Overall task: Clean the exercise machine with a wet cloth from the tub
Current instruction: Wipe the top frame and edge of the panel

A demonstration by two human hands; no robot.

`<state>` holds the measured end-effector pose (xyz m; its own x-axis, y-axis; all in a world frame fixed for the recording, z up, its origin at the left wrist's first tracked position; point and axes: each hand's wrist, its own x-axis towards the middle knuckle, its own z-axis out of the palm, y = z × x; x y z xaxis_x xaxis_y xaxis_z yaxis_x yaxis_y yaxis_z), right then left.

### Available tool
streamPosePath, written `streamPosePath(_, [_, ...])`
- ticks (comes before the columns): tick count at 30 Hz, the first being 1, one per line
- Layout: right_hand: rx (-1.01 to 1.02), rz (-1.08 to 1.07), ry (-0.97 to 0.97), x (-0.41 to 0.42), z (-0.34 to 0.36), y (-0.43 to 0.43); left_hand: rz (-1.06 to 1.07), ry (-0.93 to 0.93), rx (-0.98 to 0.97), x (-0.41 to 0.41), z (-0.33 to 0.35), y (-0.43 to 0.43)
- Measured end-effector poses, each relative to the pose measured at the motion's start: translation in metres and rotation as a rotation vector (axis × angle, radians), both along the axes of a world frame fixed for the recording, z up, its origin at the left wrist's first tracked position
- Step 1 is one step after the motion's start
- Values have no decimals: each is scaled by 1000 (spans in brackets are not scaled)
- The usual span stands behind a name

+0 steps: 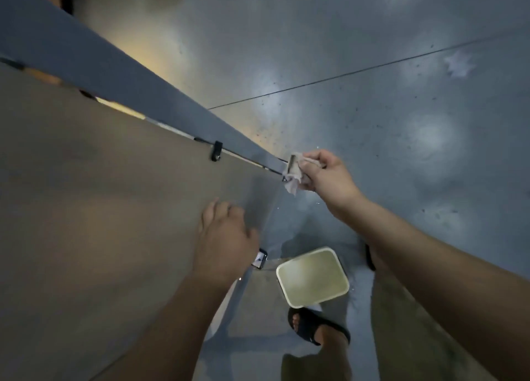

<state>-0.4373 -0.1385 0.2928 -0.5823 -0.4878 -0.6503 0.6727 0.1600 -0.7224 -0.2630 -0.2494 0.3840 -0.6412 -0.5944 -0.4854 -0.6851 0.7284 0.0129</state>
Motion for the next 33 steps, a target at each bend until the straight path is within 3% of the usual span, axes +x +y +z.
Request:
streamPosePath(6, [100,23,-75,1,60,56,233,169,39,3,60,15])
streamPosePath(13, [100,238,-156,-2,123,61,665,255,264,2,116,38])
streamPosePath(16, [28,398,-188,-4,157,52,720,354,350,-11,144,52])
streamPosePath(23, [-141,710,-127,0,220,34,889,749,453,-20,183,90])
streamPosePath(29, [-180,865,-42,13,249,62,1043,821,350,6,189,131])
streamPosePath(33, [-78,896,120,11,267,87,1485,1114,378,12,198,166])
